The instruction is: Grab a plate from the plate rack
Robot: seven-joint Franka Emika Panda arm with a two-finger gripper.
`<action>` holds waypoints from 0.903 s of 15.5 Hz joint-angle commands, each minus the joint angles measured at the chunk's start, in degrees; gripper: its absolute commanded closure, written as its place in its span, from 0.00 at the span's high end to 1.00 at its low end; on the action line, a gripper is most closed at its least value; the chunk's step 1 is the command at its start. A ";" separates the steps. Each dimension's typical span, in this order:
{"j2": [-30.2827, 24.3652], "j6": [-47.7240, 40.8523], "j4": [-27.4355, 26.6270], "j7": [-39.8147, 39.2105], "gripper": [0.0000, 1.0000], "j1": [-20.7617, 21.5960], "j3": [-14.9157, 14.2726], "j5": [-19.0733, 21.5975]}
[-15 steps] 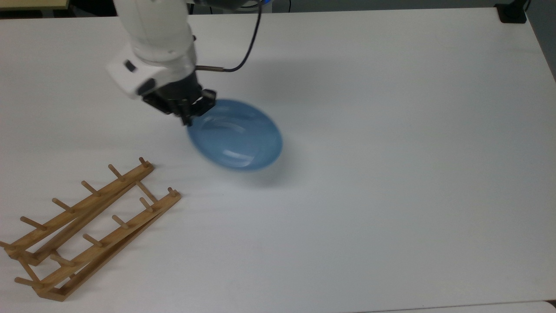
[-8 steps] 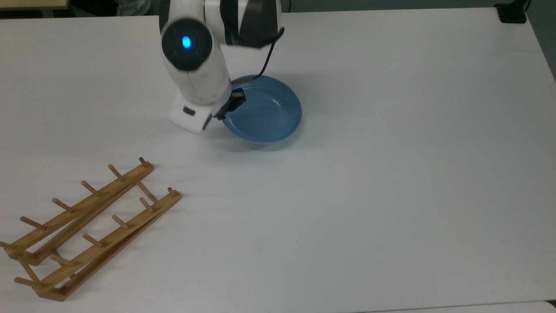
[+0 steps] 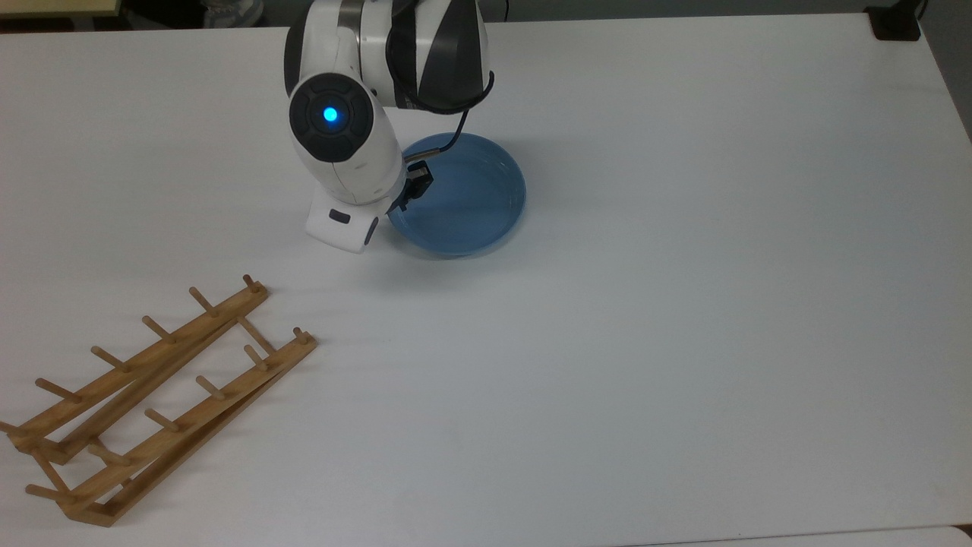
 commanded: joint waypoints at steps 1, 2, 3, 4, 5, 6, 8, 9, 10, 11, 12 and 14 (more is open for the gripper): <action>-6.68 -1.50 -0.32 6.70 1.00 0.48 -0.53 0.45; -8.87 -2.11 -0.41 9.15 1.00 0.48 -0.53 0.19; -10.89 -2.73 -0.41 12.22 1.00 0.57 -0.62 -0.42; -13.26 -3.26 -0.41 15.56 1.00 0.57 -0.53 -1.38; -15.20 -4.13 -0.41 18.55 1.00 0.66 -0.53 -2.61; -16.79 -5.45 -0.41 20.49 1.00 1.09 -0.53 -4.19; -20.39 -6.43 -0.85 22.17 1.00 2.15 -0.88 -6.13; -22.32 -6.25 -0.94 22.70 1.00 1.98 -1.23 -6.05; -23.82 -6.25 -0.94 22.80 1.00 1.98 -1.93 -5.96; -25.05 -6.16 -1.29 22.89 1.00 2.24 -2.72 -5.96; -26.11 -6.08 -2.07 22.89 1.00 2.33 -2.99 -5.96; -26.91 -6.34 -2.26 22.89 1.00 1.89 -3.08 -5.96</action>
